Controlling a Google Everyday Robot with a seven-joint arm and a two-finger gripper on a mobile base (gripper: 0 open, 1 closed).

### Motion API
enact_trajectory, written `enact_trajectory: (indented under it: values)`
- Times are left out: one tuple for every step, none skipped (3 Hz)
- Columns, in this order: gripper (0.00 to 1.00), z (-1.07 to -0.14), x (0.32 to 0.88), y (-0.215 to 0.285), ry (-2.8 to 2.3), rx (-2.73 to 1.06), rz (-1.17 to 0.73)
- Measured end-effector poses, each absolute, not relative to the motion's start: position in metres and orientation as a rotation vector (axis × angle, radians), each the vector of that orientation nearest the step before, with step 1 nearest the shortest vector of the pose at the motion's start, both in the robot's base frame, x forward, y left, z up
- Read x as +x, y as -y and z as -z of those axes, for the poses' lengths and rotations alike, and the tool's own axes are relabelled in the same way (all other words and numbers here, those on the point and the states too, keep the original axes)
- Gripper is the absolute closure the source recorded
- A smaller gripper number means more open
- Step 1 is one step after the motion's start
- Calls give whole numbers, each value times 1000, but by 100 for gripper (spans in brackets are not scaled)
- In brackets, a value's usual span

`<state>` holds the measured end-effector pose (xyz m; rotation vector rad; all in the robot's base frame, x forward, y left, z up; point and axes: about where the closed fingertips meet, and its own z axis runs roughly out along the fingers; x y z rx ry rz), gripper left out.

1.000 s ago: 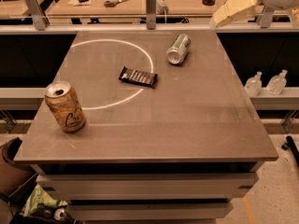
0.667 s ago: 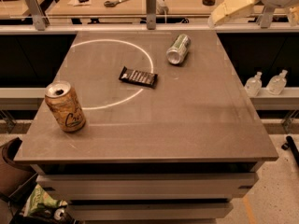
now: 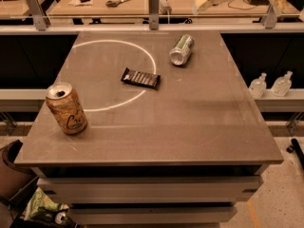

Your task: Place green can upright

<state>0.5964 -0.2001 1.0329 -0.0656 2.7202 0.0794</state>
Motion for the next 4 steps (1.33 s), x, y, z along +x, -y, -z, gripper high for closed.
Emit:
enact_trajectory:
  values:
    - [0,-1035,615,173,-2718,-12,-104]
    - [0,-1022,638,149,-2731,84,-103]
    - [0,-996,670,137,-2717,209,-115]
    - [0,-975,696,144,-2654,315,-122]
